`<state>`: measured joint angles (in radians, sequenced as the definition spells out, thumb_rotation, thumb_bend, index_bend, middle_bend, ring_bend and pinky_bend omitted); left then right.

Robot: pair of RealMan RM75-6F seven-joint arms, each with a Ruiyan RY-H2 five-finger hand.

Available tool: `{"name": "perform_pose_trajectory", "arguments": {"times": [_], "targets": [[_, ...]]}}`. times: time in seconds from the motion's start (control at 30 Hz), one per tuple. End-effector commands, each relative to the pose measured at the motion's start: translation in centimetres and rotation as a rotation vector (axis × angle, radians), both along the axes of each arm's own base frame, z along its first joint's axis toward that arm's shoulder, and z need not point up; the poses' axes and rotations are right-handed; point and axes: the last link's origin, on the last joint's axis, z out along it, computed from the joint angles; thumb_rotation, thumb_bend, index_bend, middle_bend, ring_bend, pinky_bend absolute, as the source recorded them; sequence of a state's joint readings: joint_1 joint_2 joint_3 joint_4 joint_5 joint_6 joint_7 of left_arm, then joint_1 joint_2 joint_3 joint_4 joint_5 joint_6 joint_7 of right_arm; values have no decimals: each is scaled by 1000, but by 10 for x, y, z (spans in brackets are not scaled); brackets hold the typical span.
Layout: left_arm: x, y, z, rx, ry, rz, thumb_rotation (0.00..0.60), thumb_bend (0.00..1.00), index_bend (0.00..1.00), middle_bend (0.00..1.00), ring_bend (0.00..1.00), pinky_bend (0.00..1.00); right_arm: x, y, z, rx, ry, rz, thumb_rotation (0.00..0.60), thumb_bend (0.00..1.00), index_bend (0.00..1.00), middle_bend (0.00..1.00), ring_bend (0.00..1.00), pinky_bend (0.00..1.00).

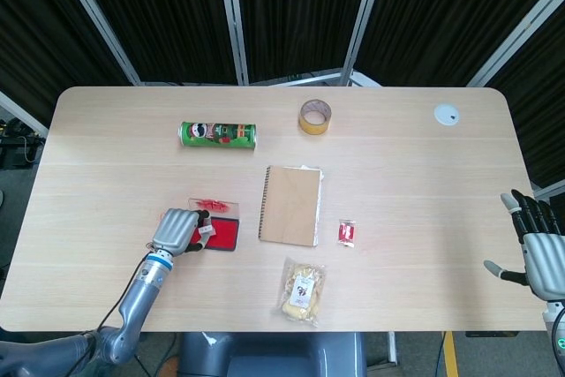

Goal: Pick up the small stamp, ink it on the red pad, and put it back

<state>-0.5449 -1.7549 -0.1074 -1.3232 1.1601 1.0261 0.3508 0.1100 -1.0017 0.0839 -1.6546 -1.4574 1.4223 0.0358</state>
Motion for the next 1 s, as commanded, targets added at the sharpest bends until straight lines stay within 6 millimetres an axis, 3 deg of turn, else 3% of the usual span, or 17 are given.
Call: {"name": "perform_pose_trajectory", "arguments": {"times": [0.03,0.57,0.77,1.0], "targets": [[1,0,1,4,-3,-2,600,448,628,572,885,948,0,0,0,0,1,0,600,0,0,0,0,0],[13,2,42,81,-52,-44,600,448,627,573,884,948,2,1,-1,4,3,5,600,0,0,0,0,0],[-9,4,62,119,-39,10,600,450,627,572,885,947,3,2,-2,4,3,10,600,0,0,0,0,0],[-53,3,76,136,58,75,600,451,626,573,883,943,4,3,-3,7,3,15,600,0,0,0,0,0]]}}
